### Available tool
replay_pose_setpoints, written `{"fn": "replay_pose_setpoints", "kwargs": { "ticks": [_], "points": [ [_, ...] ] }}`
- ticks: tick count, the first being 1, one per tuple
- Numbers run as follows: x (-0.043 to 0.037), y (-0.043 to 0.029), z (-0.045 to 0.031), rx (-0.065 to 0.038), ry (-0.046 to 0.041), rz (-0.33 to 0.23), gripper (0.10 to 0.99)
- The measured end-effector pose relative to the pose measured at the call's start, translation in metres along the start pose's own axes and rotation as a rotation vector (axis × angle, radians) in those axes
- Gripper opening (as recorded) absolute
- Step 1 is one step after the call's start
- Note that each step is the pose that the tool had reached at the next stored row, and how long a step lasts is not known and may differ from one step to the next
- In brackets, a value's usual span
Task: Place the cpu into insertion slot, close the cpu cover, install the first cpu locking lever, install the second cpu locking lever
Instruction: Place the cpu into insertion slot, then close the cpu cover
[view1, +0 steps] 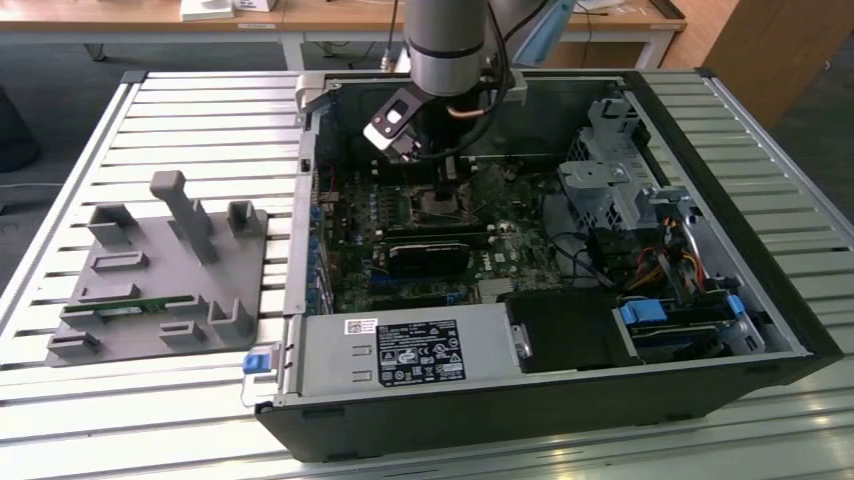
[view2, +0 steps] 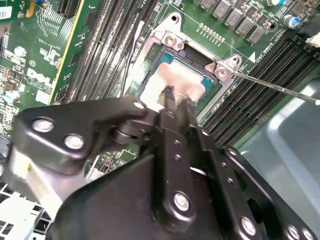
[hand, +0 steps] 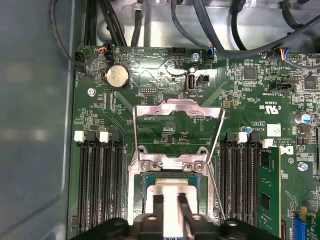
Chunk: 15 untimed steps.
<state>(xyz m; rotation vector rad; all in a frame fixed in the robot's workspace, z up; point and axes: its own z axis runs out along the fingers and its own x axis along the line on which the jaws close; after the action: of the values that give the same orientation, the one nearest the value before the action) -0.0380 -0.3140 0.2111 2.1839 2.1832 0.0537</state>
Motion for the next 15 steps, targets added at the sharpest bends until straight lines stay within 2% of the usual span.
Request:
{"fn": "replay_pose_setpoints", "kwargs": {
  "ticks": [1, 3, 15],
  "points": [
    [0.0, 0.0, -0.0005, 0.0, 0.0, 0.0, 0.243],
    [0.0, 0.0001, -0.0013, 0.0, -0.0001, 0.0, 0.122],
    [-0.0001, 0.0006, -0.0063, 0.002, 0.0, 0.0, 0.106]
  ]
}}
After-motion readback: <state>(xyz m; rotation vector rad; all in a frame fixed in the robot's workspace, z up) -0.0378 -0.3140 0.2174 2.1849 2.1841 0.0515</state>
